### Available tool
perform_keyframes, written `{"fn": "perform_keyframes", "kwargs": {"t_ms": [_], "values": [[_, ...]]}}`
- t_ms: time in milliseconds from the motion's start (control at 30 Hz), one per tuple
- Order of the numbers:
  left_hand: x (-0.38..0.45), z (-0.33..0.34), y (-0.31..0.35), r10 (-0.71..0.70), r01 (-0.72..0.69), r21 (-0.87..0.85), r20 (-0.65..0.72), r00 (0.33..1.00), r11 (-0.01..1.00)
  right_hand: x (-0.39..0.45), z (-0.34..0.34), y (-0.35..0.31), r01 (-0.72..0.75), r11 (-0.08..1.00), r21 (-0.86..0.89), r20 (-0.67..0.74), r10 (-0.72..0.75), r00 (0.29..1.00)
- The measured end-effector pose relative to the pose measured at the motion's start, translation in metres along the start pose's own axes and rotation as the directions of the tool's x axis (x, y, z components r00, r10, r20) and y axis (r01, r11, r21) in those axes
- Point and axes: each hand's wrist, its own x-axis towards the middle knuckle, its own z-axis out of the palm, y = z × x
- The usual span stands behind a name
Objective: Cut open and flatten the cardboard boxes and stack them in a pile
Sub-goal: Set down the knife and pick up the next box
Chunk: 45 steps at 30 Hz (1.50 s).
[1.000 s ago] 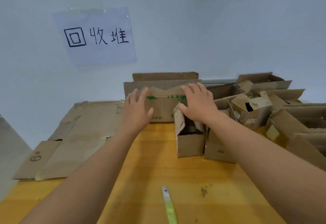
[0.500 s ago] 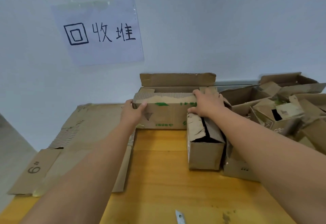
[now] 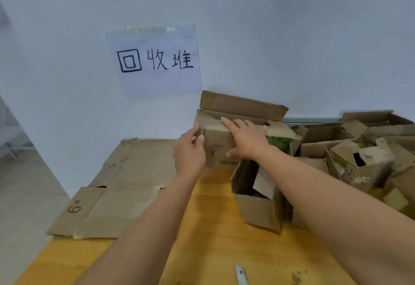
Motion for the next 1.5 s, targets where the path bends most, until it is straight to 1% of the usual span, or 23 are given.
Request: {"fn": "perform_keyframes", "kwargs": {"t_ms": [100,167,233,267,300,400,567,633,700,767,833,933,1033,1067,1133,1167,1200,1267,1400,1500], "values": [[-0.013,-0.018,-0.004,0.033,-0.029,-0.066,0.056,0.998,0.997,-0.001,-0.006,-0.006,0.072,0.997,0.015,0.026,-0.073,0.997],[-0.018,-0.032,-0.003,0.111,-0.102,-0.106,0.084,0.990,0.989,-0.006,-0.011,-0.008,0.112,0.993,0.041,-0.011,-0.112,0.994],[-0.020,-0.047,0.001,0.197,-0.191,-0.088,0.072,0.978,0.978,-0.013,-0.018,-0.015,0.163,0.983,0.078,-0.077,-0.157,0.985],[-0.020,-0.055,0.002,0.224,-0.220,-0.078,0.046,0.974,0.972,-0.016,-0.023,-0.019,0.196,0.976,0.098,-0.112,-0.185,0.976],[-0.020,-0.064,0.002,0.222,-0.220,-0.081,0.015,0.975,0.972,-0.020,-0.029,-0.023,0.229,0.966,0.120,-0.143,-0.212,0.967],[-0.022,-0.096,0.003,0.135,-0.138,-0.128,-0.033,0.990,0.982,-0.037,-0.049,-0.039,0.336,0.921,0.197,-0.215,-0.294,0.931],[-0.041,-0.153,0.015,0.010,-0.030,-0.365,-0.058,0.998,0.930,-0.075,-0.071,-0.064,0.472,0.827,0.306,-0.326,-0.375,0.868],[-0.046,-0.176,0.018,-0.020,0.009,-0.478,-0.018,1.000,0.878,-0.089,-0.077,-0.073,0.515,0.791,0.331,-0.335,-0.412,0.847],[-0.053,-0.196,0.020,0.025,0.023,-0.564,0.078,0.997,0.826,-0.103,-0.080,-0.083,0.556,0.753,0.353,-0.349,-0.445,0.824],[-0.067,-0.210,0.024,0.037,0.035,-0.603,0.107,0.994,0.797,-0.114,-0.079,-0.091,0.558,0.742,0.371,-0.349,-0.445,0.824],[-0.082,-0.217,0.030,-0.015,0.043,-0.624,0.050,0.999,0.780,-0.122,-0.074,-0.097,0.520,0.759,0.391,-0.338,-0.407,0.849],[-0.102,-0.223,0.037,-0.063,-0.005,-0.612,-0.089,0.994,0.791,-0.134,-0.063,-0.109,0.502,0.751,0.429,-0.383,-0.352,0.854],[-0.115,-0.237,0.047,-0.032,-0.078,-0.591,-0.172,0.985,0.803,-0.144,-0.063,-0.119,0.514,0.687,0.513,-0.412,-0.328,0.850],[-0.118,-0.243,0.053,-0.002,-0.103,-0.565,-0.183,0.983,0.819,-0.149,-0.067,-0.122,0.502,0.640,0.582,-0.391,-0.321,0.863],[-0.122,-0.253,0.066,0.099,-0.180,-0.467,-0.192,0.976,0.866,-0.158,-0.076,-0.126,0.463,0.496,0.734,-0.334,-0.330,0.883],[-0.124,-0.257,0.070,0.161,-0.223,-0.412,-0.178,0.971,0.884,-0.162,-0.079,-0.127,0.437,0.433,0.788,-0.314,-0.328,0.891],[-0.127,-0.259,0.073,0.223,-0.263,-0.370,-0.148,0.964,0.891,-0.166,-0.080,-0.127,0.413,0.398,0.819,-0.303,-0.312,0.901],[-0.134,-0.261,0.073,0.291,-0.293,-0.318,-0.057,0.955,0.901,-0.173,-0.078,-0.124,0.368,0.367,0.854,-0.291,-0.249,0.924],[-0.156,-0.246,0.067,0.264,-0.252,-0.137,0.076,0.962,0.958,-0.189,-0.071,-0.117,0.258,0.265,0.929,-0.228,-0.138,0.964],[-0.172,-0.229,0.058,0.247,-0.230,-0.128,0.134,0.960,0.965,-0.197,-0.066,-0.118,0.216,0.250,0.944,-0.194,-0.108,0.975]]}}
